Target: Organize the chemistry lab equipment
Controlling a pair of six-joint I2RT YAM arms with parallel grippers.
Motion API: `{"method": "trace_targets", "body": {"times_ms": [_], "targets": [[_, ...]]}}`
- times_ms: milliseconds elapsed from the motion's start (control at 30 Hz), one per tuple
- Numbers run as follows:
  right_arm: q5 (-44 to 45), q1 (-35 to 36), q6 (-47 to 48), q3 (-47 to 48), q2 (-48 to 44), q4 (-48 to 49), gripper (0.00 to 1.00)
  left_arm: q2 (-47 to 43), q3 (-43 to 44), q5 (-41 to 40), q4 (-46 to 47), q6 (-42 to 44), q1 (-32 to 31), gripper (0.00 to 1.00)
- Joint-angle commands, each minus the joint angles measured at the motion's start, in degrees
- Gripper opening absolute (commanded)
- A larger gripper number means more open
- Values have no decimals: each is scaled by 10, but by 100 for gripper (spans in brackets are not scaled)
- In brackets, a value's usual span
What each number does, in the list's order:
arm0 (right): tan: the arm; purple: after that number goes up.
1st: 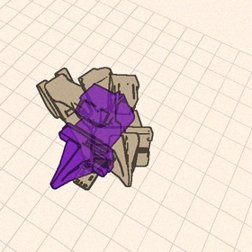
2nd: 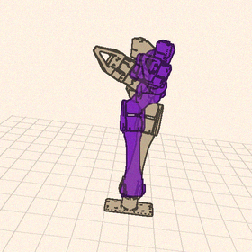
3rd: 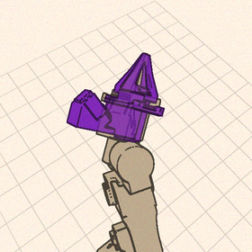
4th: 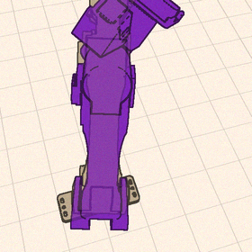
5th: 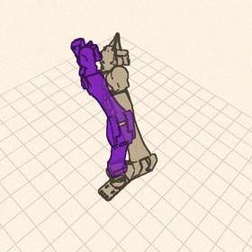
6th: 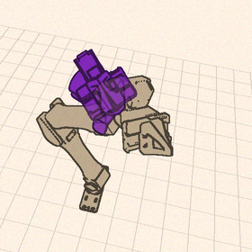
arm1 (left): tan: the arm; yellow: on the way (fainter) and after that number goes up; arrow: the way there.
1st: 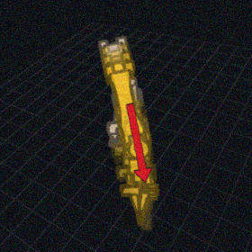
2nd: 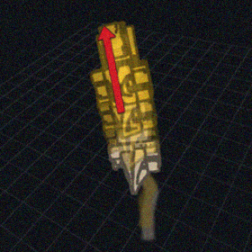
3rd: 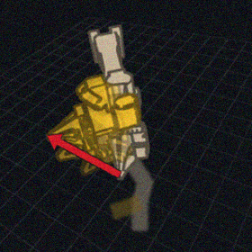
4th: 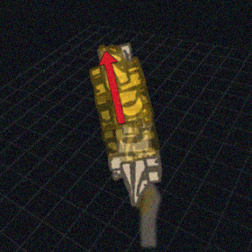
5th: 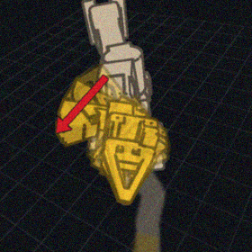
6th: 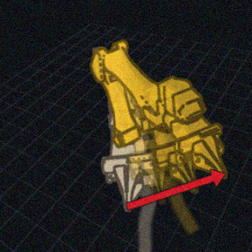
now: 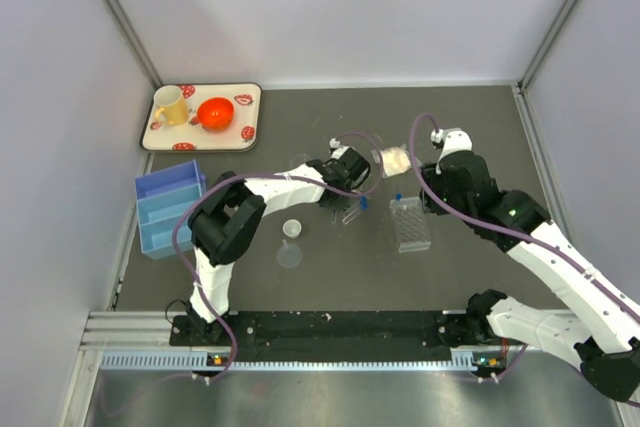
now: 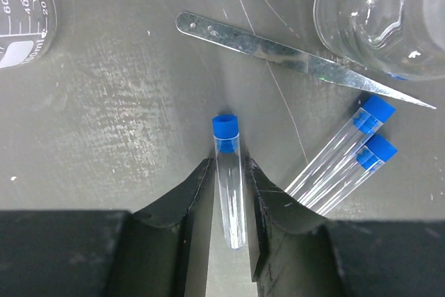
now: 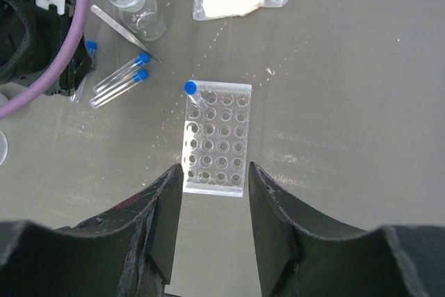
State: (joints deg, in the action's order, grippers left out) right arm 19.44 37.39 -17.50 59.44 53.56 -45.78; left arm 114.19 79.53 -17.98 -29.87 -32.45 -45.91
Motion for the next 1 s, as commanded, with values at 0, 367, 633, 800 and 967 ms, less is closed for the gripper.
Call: {"method": "trace_targets", "body": {"times_ms": [0, 367, 633, 800, 967], "targets": [[-1, 5, 4, -3, -1, 20, 42, 2, -17, 1, 18, -8, 2, 25], [-26, 6, 0, -2, 4, 27, 40, -74, -80, -3, 7, -1, 2, 0], [-191, 6, 20, 11, 3, 32, 40, -223, -95, 102, -60, 92, -1, 0], [-343, 5, 34, 1, -12, 39, 40, -314, -114, 256, -84, 156, -4, 0], [-461, 8, 22, -8, -44, 58, 43, -414, -144, 425, -75, 203, -6, 0]]}}
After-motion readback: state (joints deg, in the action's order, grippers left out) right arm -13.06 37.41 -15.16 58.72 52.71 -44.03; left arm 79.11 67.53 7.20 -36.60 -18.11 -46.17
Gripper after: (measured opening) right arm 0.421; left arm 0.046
